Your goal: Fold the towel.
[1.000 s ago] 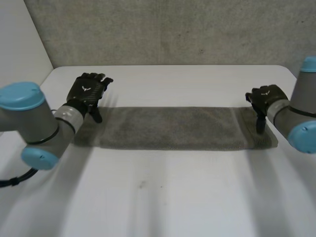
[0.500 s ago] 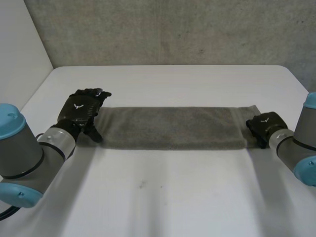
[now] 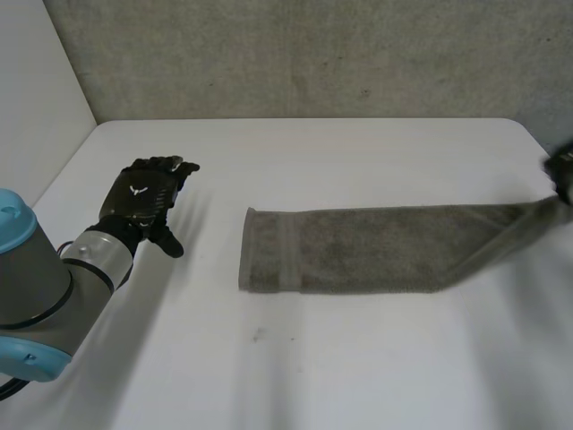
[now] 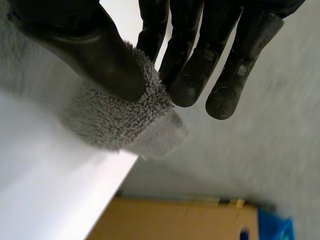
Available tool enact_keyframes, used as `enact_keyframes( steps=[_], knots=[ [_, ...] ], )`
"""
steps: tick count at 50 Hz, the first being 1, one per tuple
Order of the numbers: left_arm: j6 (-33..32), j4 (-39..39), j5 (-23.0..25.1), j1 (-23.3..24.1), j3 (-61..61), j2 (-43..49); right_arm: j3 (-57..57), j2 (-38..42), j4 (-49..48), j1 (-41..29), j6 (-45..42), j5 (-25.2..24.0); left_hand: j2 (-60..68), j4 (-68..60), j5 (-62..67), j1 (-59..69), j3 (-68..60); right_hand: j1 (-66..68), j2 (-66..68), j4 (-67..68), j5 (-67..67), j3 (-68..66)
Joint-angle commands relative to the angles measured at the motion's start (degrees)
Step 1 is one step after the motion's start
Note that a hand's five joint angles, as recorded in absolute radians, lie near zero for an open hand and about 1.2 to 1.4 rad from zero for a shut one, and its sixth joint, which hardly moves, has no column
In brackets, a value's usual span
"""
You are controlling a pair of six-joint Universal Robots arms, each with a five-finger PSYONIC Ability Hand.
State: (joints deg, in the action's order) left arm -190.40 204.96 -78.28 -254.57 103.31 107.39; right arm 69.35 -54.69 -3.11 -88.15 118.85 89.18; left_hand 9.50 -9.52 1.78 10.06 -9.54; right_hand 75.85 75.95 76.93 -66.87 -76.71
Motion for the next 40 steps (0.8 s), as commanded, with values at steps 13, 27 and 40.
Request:
enact_keyframes(
  steps=[13, 27, 40],
  knots=[
    [0.03, 0.09, 0.15, -0.40, 0.75, -0.51, -8.18, 10.66, -3.75, -48.70, 8.24, -0.94, 0.50, -0.48, -1.78, -0.06, -0.46, 4.15, 4.05, 3.07, -3.13, -3.29],
    [0.03, 0.79, 0.24, 0.04, 1.63, -0.51, -2.47, 6.88, -3.66, -49.75, 15.53, 0.11, 0.50, -0.48, -1.78, -0.06, -0.46, -65.85, -65.95, -66.93, 66.87, 66.71],
    [-0.06, 2.81, 0.15, 0.22, 2.51, -0.42, 15.38, -6.57, -1.64, -31.30, 36.89, -0.68, 0.50, -0.48, -1.78, -0.06, -0.46, -65.85, -65.95, -66.93, 66.87, 66.71]
  ],
)
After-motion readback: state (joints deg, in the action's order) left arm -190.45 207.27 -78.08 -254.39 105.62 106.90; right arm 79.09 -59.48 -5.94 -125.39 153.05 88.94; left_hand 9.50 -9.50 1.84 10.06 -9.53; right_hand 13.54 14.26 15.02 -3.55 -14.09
